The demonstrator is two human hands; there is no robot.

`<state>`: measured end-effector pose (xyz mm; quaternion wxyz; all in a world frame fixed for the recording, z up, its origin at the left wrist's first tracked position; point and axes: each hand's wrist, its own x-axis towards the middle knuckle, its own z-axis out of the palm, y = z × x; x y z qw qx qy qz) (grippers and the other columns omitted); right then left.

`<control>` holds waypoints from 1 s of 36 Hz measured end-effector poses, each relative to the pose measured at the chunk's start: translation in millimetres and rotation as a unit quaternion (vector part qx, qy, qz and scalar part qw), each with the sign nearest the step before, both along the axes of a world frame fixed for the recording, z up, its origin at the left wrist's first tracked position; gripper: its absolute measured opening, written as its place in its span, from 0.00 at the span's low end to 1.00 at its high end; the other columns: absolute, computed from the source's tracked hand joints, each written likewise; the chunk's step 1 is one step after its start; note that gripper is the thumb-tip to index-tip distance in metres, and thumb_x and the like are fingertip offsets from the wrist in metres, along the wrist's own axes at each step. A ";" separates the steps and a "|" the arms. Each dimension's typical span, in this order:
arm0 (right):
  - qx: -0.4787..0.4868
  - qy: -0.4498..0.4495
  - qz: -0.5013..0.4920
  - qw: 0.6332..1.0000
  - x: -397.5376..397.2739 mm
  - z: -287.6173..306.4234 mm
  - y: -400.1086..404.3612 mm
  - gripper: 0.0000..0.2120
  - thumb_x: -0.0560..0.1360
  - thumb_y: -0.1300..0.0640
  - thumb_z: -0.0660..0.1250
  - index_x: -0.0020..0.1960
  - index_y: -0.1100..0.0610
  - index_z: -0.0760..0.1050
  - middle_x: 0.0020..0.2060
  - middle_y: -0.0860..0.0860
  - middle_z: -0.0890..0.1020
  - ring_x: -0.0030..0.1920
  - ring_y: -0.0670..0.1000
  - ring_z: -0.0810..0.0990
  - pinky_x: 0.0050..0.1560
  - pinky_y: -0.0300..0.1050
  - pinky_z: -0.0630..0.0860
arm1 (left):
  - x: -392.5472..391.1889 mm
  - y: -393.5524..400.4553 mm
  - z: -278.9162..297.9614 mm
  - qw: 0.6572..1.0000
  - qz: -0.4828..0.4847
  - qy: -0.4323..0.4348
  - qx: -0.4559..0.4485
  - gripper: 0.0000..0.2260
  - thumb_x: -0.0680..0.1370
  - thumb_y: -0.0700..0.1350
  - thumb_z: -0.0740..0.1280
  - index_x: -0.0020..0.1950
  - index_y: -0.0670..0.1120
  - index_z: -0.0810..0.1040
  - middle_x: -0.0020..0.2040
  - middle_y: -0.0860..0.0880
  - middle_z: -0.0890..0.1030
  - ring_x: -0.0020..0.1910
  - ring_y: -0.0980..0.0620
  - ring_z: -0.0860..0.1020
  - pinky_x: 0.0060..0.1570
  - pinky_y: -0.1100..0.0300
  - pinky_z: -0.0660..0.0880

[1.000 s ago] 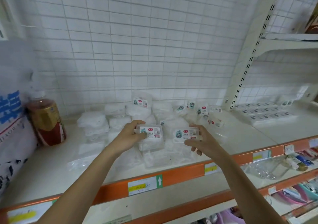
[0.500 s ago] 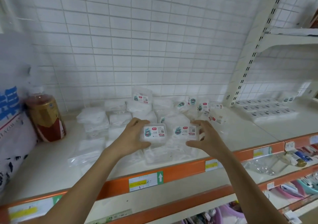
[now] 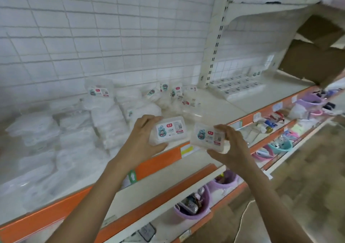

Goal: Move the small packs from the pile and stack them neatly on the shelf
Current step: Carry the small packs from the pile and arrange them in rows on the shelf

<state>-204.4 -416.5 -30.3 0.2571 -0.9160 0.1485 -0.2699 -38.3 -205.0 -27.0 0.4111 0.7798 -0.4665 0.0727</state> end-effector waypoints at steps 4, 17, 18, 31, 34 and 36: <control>0.047 0.036 -0.074 0.996 -53.4 -11.5 -36.2 0.32 0.64 0.61 0.76 0.65 0.57 0.67 0.56 0.50 0.72 0.59 0.52 0.70 0.58 0.47 0.71 | -29.6 -54.7 -5.7 0.999 -0.051 0.020 0.006 0.30 0.68 0.41 0.75 0.66 0.45 0.68 0.58 0.54 0.66 0.58 0.56 0.65 0.55 0.82 0.56; 0.057 0.054 -0.195 0.978 -232.0 -53.1 -170.3 0.33 0.59 0.56 0.74 0.62 0.62 0.72 0.54 0.56 0.77 0.53 0.55 0.75 0.51 0.46 0.69 | -162.7 -249.5 -59.5 0.985 -0.149 0.058 0.070 0.29 0.67 0.40 0.75 0.65 0.45 0.69 0.60 0.54 0.68 0.60 0.59 0.64 0.58 0.71 0.59; 0.056 0.056 -0.196 0.977 -242.0 -56.7 -180.6 0.32 0.59 0.56 0.75 0.61 0.62 0.72 0.54 0.56 0.77 0.53 0.56 0.75 0.52 0.46 0.69 | -172.6 -262.4 -63.3 0.985 -0.148 0.063 0.071 0.29 0.67 0.39 0.75 0.66 0.45 0.69 0.60 0.53 0.68 0.59 0.58 0.65 0.57 0.72 0.58; 0.114 0.066 -0.257 0.957 -309.0 -86.1 -270.6 0.34 0.65 0.50 0.76 0.68 0.52 0.68 0.62 0.48 0.70 0.58 0.48 0.72 0.55 0.43 0.76 | -237.1 -391.4 -82.4 0.974 -0.172 0.098 0.109 0.33 0.63 0.51 0.70 0.66 0.42 0.69 0.58 0.48 0.70 0.59 0.52 0.69 0.53 0.70 0.65; 0.118 0.070 -0.255 0.957 -305.9 -94.2 -295.4 0.33 0.65 0.50 0.76 0.67 0.51 0.68 0.62 0.48 0.70 0.58 0.48 0.72 0.56 0.47 0.77 | -235.3 -420.8 -85.8 0.973 -0.176 0.097 0.113 0.34 0.62 0.54 0.68 0.66 0.42 0.69 0.58 0.49 0.71 0.59 0.53 0.69 0.53 0.71 0.65; 0.105 0.074 -0.254 0.959 -300.8 -98.9 -316.0 0.33 0.65 0.51 0.76 0.67 0.51 0.69 0.62 0.49 0.71 0.58 0.48 0.72 0.56 0.48 0.76 | -230.6 -440.5 -86.9 0.975 -0.169 0.097 0.105 0.32 0.64 0.50 0.72 0.66 0.43 0.69 0.59 0.48 0.71 0.60 0.52 0.70 0.53 0.70 0.67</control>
